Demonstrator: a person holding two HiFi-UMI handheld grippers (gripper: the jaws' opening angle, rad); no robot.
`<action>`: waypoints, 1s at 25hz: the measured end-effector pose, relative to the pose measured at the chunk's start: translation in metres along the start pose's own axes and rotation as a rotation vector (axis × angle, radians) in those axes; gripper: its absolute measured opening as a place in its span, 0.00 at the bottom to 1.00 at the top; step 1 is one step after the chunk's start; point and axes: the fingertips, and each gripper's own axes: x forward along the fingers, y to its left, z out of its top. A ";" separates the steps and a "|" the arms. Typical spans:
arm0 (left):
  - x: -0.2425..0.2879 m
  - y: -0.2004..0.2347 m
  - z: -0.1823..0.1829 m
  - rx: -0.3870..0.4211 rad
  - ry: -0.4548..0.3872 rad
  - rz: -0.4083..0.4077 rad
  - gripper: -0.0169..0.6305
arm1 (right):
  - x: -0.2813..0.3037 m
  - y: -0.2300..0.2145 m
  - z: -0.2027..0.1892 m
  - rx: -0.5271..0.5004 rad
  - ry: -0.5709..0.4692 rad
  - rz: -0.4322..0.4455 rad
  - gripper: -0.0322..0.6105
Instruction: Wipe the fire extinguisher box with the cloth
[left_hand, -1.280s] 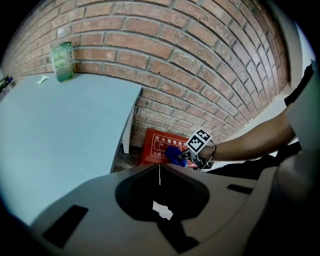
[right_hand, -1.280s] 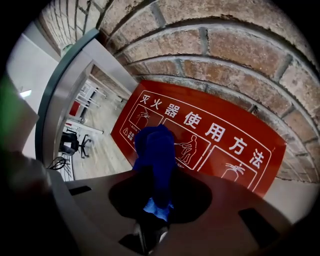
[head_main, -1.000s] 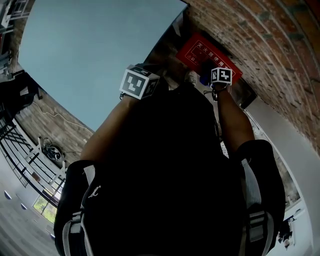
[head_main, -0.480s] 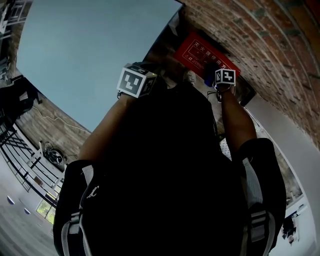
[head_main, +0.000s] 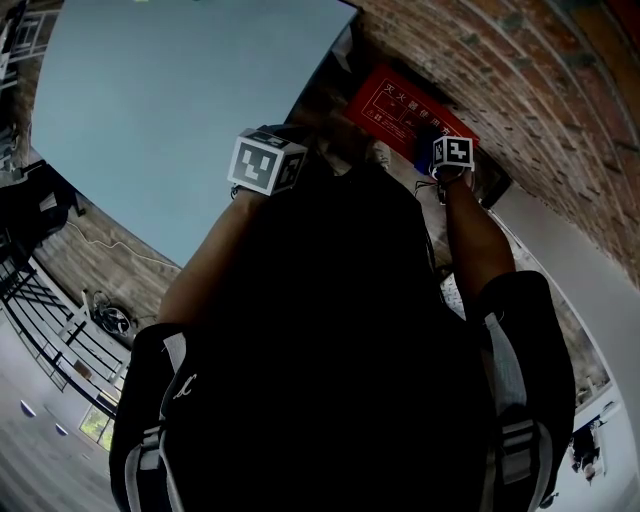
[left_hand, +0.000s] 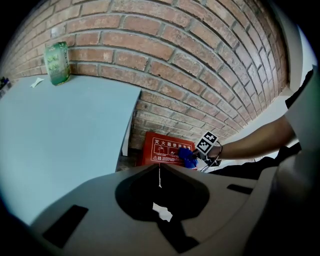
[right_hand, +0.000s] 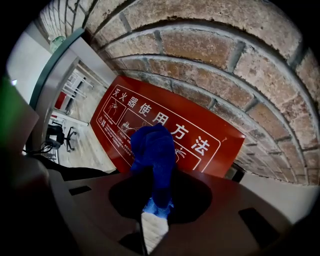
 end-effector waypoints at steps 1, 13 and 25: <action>0.000 0.000 0.000 0.000 0.003 -0.002 0.04 | -0.001 -0.002 0.000 0.003 0.004 -0.010 0.18; 0.000 -0.002 -0.004 -0.022 0.000 -0.007 0.04 | -0.004 -0.023 -0.011 0.071 0.052 -0.092 0.18; -0.004 -0.005 -0.009 -0.029 -0.006 0.000 0.04 | -0.006 -0.026 -0.015 0.063 0.044 -0.095 0.18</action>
